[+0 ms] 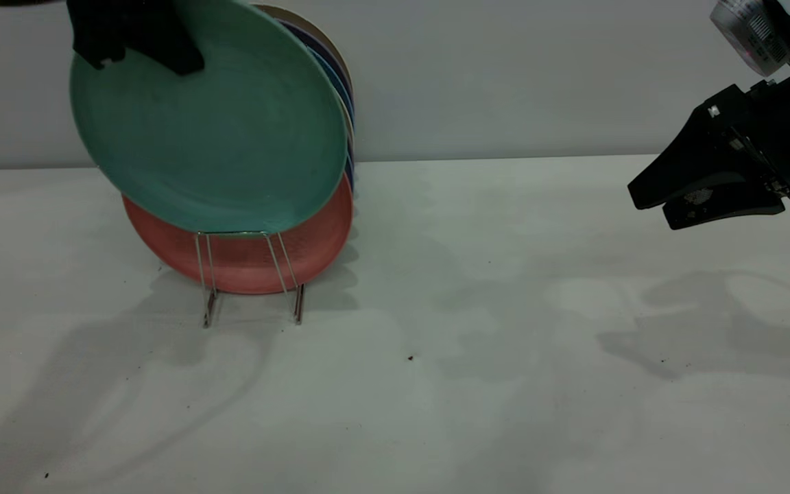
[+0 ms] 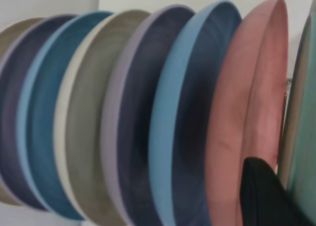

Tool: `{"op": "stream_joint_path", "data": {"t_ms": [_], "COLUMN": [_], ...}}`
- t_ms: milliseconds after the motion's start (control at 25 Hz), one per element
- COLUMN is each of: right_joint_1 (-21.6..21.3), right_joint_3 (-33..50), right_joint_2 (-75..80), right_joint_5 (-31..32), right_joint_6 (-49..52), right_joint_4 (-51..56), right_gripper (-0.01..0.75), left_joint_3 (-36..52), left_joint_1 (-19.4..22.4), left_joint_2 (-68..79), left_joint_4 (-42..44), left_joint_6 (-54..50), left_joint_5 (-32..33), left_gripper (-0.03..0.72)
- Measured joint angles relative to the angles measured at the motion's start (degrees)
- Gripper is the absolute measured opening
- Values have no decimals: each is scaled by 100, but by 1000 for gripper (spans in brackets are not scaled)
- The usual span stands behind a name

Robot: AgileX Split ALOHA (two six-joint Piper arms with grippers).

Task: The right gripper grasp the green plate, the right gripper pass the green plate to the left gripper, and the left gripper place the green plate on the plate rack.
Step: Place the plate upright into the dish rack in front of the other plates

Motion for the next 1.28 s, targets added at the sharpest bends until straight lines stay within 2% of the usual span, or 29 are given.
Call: {"op": "stream_joint_path", "data": {"t_ms": [720, 840, 1080, 1280], "right_joint_1": [0, 0, 0, 0], "right_joint_3": [5, 5, 5, 5], "right_joint_2": [0, 0, 0, 0], "right_joint_5": [-53, -99, -163, -178], "right_joint_6": [64, 87, 96, 101], "right_joint_4": [-52, -53, -58, -58], "right_gripper": [568, 568, 568, 568], "left_joint_3": [0, 0, 0, 0], "left_joint_1": [0, 0, 0, 0], "left_joint_2": [748, 748, 690, 429], "left_joint_4": [429, 429, 419, 419], "left_joint_6": [-39, -39, -39, -28], "left_joint_5": [-164, -147, -81, 374], "left_gripper": [140, 190, 377, 442]}}
